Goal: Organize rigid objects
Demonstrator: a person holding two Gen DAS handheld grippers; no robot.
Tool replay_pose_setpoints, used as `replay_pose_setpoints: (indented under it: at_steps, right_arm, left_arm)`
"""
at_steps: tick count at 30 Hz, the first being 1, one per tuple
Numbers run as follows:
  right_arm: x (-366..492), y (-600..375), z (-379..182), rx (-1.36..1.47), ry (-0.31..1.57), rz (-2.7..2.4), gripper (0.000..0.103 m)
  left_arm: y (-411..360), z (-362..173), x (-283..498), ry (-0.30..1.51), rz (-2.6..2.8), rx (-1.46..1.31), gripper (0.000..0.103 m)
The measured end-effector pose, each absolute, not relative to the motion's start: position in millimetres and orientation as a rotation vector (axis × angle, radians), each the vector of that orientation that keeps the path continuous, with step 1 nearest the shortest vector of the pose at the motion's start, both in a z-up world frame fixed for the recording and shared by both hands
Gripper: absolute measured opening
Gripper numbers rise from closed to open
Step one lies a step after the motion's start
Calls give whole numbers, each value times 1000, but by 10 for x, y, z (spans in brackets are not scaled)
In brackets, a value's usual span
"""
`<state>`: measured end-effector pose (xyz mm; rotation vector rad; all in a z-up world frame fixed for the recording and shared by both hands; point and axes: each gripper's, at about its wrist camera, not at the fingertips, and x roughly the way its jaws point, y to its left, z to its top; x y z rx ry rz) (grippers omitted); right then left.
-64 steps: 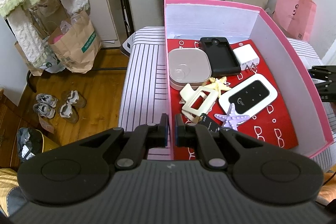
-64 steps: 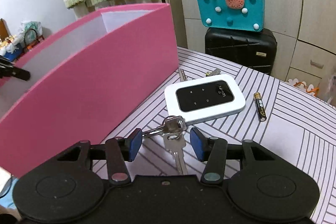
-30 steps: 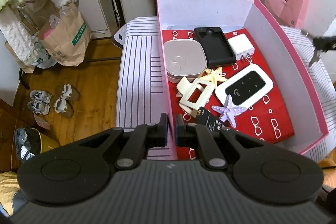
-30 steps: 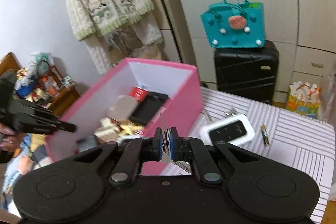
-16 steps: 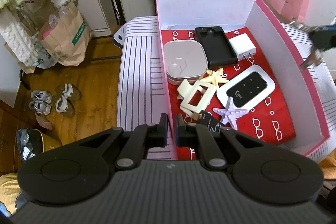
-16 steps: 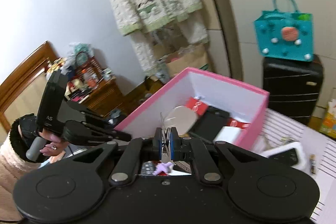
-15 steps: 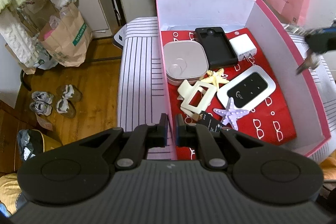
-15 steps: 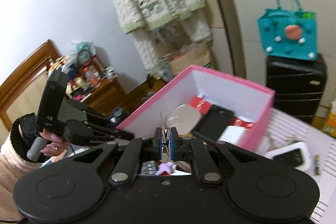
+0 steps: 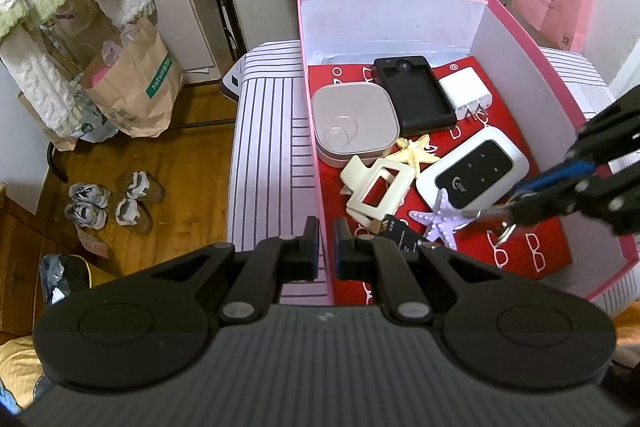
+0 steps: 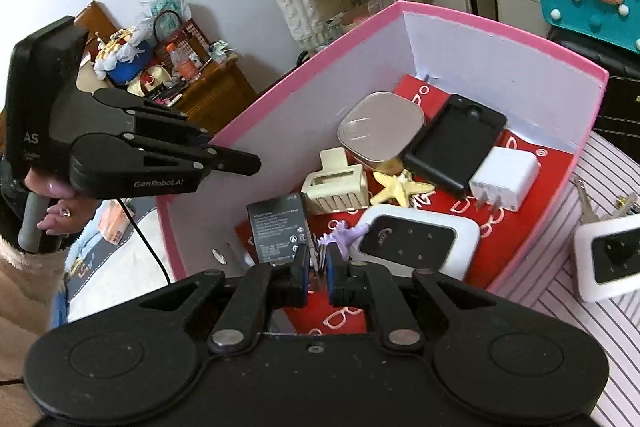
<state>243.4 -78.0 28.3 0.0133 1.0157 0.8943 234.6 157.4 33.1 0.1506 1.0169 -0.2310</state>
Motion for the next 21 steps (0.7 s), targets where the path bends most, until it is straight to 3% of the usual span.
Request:
replay_pose_setpoints:
  at_steps: [2,8,16,21]
  right_arm:
    - [2407,-932,421,50,962,890,25]
    - [2255,-1522,707,52,786,760,38]
    - [2286,-2291,465,-52,685,436,40]
    - [2500,-2670,124,-27,734,337,44]
  left_arm:
    - [1578,331,2337,1017,-229,148,6]
    - [1605,328,2328,1004,-220,118,6]
    - [1632,319,2292,988,-202,79,6]
    - [1610,302,2277,980,-185,78,6]
